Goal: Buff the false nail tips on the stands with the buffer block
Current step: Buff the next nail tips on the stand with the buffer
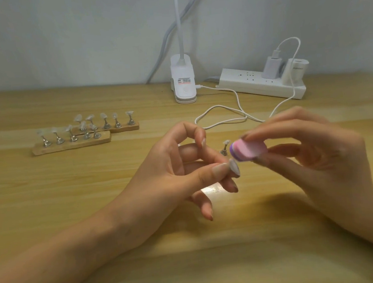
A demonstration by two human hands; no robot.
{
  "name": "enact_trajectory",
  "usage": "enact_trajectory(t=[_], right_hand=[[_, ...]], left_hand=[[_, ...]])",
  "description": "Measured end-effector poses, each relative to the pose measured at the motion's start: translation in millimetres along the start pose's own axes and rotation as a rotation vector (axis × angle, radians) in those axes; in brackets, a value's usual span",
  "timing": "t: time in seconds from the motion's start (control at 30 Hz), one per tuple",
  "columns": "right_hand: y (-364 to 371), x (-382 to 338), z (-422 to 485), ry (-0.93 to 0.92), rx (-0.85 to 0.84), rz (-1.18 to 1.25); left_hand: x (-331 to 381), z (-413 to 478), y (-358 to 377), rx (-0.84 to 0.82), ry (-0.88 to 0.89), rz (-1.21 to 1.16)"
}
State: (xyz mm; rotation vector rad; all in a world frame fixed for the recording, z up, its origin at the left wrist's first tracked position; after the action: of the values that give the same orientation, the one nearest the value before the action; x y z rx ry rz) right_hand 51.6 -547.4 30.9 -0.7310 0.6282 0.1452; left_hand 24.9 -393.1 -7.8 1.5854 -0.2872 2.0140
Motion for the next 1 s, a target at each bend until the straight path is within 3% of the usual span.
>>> enact_trajectory(t=[0.17, 0.47, 0.83, 1.0], right_hand=[[7.6, -12.9, -0.3, -0.083, -0.058, -0.028], [0.8, -5.5, 0.1, -0.028, -0.006, 0.058], [9.3, -21.5, -0.3, -0.136, -0.068, -0.150], [1.8, -10.8, 1.0, -0.075, -0.011, -0.103]], left_hand=[[-2.3, 0.6, -2.8, 0.017, -0.001, -0.014], [-0.1, 1.1, 1.5, -0.035, 0.023, -0.046], [-2.7, 0.3, -1.5, 0.029, 0.006, -0.026], [-1.0, -0.2, 0.8, -0.008, 0.014, -0.025]])
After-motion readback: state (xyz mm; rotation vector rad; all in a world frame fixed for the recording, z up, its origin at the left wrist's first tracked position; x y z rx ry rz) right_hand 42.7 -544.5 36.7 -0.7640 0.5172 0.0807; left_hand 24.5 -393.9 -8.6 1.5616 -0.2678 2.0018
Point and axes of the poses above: each hand's wrist, its own z-axis towards the middle knuckle, its own y-axis out of the palm, x = y × z, the point moved 8 cm from there along z, towards the middle knuckle, and after that the axes turned 14 degrees about -x, right-handed, at the moved point
